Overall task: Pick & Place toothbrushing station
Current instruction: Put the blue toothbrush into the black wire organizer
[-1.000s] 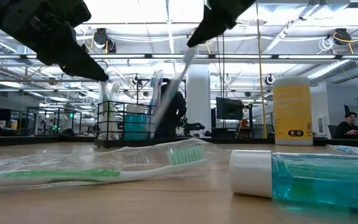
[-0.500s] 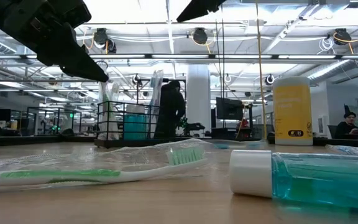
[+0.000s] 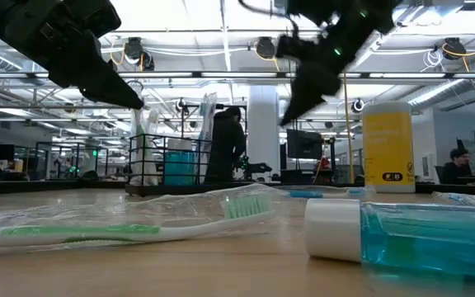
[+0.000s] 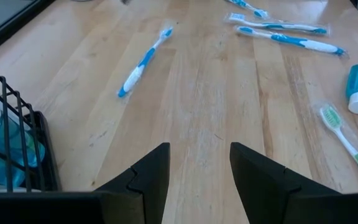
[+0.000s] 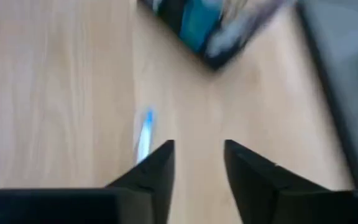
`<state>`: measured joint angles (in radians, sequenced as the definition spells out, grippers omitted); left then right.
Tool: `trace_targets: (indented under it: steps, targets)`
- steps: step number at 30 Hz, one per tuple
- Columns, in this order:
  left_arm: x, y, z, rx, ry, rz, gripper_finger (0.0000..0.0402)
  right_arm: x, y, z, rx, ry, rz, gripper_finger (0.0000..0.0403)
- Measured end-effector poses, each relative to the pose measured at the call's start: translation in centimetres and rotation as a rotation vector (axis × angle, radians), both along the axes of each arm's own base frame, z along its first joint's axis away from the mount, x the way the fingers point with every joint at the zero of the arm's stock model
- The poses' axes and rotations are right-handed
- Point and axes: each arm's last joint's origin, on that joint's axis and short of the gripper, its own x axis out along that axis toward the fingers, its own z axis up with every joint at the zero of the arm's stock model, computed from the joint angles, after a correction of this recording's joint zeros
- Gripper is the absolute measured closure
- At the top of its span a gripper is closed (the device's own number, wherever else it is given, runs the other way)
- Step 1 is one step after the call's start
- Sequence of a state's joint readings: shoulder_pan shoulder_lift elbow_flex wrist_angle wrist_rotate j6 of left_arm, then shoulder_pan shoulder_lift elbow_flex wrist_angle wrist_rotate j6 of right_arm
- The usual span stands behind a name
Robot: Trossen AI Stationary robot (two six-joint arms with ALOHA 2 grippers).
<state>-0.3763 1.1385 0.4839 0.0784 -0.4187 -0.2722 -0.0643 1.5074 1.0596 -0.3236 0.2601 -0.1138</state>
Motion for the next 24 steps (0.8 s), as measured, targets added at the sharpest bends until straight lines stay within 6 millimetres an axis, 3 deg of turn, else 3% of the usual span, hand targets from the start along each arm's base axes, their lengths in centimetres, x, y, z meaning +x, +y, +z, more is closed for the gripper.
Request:
trace_targets:
  steps: [6, 12, 17, 24]
  targets:
    - [0.0, 0.0, 0.0, 0.0, 0.001, -0.001, 0.0227, -3.3, 0.2, -5.1, 0.107, 0.146, -0.129, 0.0199]
    - [0.0, 0.0, 0.0, -0.001, 0.0, -0.002, 0.0227, -5.7, 0.9, -8.6, 0.204, 0.243, -0.112, 0.0176]
    - [0.0, 0.0, 0.0, 0.002, 0.0, -0.004, 0.0227, -6.0, 1.3, -8.5, 0.12, 0.245, -0.055, 0.0175]
    - [0.0, 0.0, 0.0, -0.002, -0.005, 0.001, 0.0227, -6.5, 2.5, -5.5, 0.122, 0.091, -0.031, 0.0176]
